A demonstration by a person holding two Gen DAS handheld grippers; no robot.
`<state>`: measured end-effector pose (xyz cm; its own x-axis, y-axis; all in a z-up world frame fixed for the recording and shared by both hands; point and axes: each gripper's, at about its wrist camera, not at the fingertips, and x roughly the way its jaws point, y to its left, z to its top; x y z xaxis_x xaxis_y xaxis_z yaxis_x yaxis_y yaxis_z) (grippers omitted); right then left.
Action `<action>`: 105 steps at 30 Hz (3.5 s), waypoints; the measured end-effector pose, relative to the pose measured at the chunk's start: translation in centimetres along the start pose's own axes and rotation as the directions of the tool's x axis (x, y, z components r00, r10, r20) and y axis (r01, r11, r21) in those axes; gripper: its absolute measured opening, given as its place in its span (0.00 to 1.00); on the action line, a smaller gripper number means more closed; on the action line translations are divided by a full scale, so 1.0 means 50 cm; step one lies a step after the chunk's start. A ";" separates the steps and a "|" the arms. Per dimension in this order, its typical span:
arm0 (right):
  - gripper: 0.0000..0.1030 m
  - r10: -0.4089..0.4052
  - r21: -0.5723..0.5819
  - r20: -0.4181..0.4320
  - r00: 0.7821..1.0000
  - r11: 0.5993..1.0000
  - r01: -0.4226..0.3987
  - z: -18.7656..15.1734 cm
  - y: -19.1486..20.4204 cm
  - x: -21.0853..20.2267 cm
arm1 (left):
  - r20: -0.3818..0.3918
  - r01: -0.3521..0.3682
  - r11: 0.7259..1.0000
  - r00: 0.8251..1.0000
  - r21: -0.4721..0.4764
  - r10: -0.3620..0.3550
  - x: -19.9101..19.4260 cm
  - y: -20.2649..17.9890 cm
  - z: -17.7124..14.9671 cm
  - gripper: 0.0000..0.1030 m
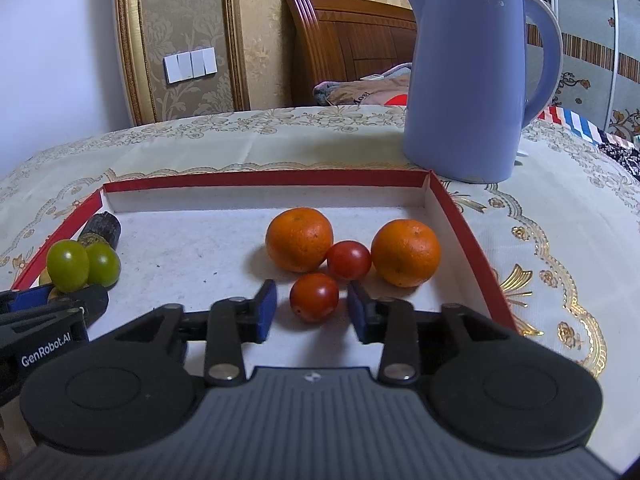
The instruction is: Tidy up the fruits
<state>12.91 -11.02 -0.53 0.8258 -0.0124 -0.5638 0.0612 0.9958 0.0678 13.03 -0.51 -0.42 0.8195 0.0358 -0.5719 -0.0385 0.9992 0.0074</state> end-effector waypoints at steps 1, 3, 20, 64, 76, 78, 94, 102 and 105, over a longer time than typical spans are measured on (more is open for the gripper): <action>0.38 0.001 0.001 0.002 1.000 1.000 -0.001 0.000 0.000 -0.002 | -0.005 0.000 1.000 1.000 0.001 0.000 0.002 0.001 0.000 0.34; 0.39 -0.001 -0.001 0.005 1.000 1.000 0.001 -0.001 0.001 -0.003 | -0.003 -0.001 1.000 1.000 0.002 0.001 0.000 0.000 -0.001 0.34; 0.70 -0.002 0.003 0.069 0.998 1.000 0.001 -0.009 0.000 -0.042 | -0.009 0.035 0.999 0.999 -0.008 -0.035 -0.008 0.006 -0.005 0.41; 0.98 0.044 0.042 0.156 0.987 0.998 -0.051 -0.103 -0.037 -0.191 | 0.089 0.084 0.996 0.992 0.010 -0.084 -0.144 0.033 -0.064 0.72; 1.00 0.041 0.043 0.151 0.988 0.998 -0.048 -0.102 -0.036 -0.186 | 0.089 0.092 0.996 0.992 0.002 -0.091 -0.157 0.037 -0.075 0.72; 1.00 0.040 0.042 0.156 0.987 0.998 -0.047 -0.103 -0.035 -0.189 | 0.083 0.098 0.995 0.992 0.002 -0.098 -0.160 0.036 -0.078 0.73; 1.00 0.058 0.050 0.140 0.988 0.997 -0.066 -0.109 -0.040 -0.192 | 0.074 0.095 0.995 0.993 0.011 -0.095 -0.160 0.033 -0.082 0.73; 1.00 0.073 0.045 0.113 0.991 0.996 -0.079 -0.116 -0.041 -0.193 | 0.070 0.095 0.995 0.993 0.015 -0.096 -0.159 0.032 -0.082 0.73; 1.00 0.076 0.043 0.100 0.992 0.996 -0.081 -0.117 -0.040 -0.190 | 0.069 0.093 0.996 0.993 0.018 -0.094 -0.160 0.031 -0.083 0.73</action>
<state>1.67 -12.36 -0.12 0.8799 0.0542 -0.4721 0.0188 0.9887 0.1487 4.05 0.71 0.77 0.8570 -0.0570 -0.5121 0.0480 0.9984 -0.0307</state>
